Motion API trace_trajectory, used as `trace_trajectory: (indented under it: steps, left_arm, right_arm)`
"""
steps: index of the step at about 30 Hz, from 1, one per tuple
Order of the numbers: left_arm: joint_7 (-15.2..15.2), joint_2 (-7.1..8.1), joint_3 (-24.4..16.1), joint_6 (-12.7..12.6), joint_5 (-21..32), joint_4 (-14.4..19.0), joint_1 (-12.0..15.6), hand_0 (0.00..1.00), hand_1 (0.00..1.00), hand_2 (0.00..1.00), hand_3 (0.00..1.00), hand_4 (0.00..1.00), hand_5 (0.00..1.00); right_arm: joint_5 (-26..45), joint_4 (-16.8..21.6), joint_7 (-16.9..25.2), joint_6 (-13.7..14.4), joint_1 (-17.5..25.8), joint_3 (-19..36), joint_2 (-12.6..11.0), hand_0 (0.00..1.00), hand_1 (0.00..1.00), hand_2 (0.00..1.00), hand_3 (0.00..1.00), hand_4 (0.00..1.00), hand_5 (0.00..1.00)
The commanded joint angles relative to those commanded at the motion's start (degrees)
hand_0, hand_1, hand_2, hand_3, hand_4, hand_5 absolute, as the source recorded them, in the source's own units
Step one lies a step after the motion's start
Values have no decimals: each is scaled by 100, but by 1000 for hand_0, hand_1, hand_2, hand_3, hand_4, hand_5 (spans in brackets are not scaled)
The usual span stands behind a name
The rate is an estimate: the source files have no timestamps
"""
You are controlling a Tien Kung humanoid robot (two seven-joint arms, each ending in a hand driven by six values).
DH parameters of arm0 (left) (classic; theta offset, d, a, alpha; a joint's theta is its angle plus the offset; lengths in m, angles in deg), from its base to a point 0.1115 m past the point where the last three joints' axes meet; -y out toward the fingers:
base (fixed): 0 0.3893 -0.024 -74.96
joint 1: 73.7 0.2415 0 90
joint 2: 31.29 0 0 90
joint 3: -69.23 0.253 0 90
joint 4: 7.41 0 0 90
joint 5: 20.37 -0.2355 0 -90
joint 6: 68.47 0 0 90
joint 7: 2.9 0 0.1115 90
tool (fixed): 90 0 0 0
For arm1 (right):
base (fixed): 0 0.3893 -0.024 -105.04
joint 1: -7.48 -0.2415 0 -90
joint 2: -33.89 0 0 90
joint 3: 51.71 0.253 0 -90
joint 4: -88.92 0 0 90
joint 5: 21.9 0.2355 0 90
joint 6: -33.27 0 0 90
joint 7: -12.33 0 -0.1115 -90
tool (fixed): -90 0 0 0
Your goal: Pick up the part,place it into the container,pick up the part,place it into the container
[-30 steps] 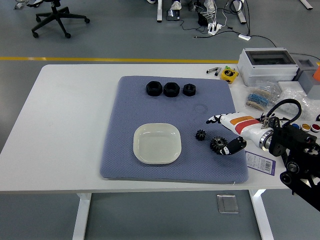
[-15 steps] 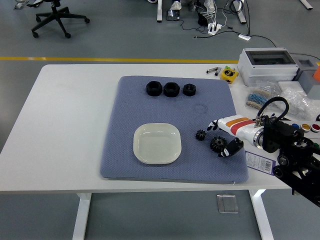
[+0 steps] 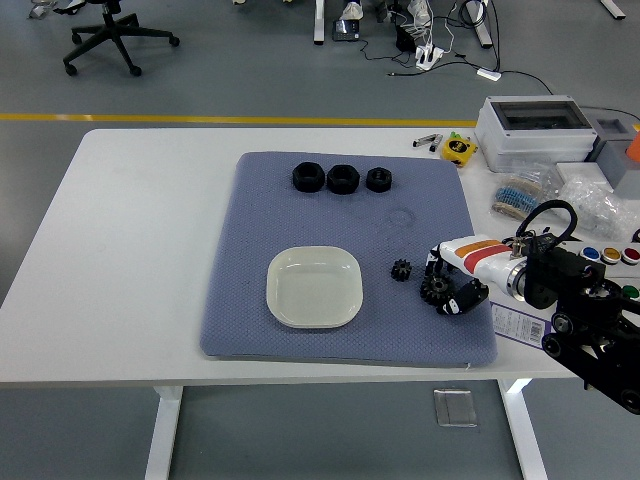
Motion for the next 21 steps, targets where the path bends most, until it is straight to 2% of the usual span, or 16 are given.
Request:
trace_trajectory:
  steps: [4, 5, 11, 12, 21]
  left_arm:
    - [7, 1, -9, 0, -21, 0, 7, 841, 785, 819, 599, 525, 801]
    - [7, 2, -14, 1, -27, 0, 7, 841, 785, 819, 600, 525, 801]
    - [-7, -2, 2, 3, 6, 0, -3, 841, 785, 819, 600, 525, 801]
    - [-11, -3, 5, 3, 14, 0, -5, 841, 785, 819, 599, 525, 802]
    - [-24, 0, 35, 17, 59, 0, -11, 841, 784, 818, 600, 525, 801]
  right_arm:
    - [-5, -15, 4, 80, 9, -27, 4, 511, 511, 543, 512, 728, 154]
    - [-7, -20, 7, 107, 10, -31, 4, 446, 450, 491, 495, 715, 154]
    - [-5, 19, 18, 156, 16, -43, -19, 446, 450, 491, 495, 715, 154]
    - [1, 47, 19, 162, 21, -32, -29, 278, 406, 462, 487, 696, 179]
    - [42, 352, -11, 313, 39, 180, -63, 252, 398, 458, 487, 687, 187]
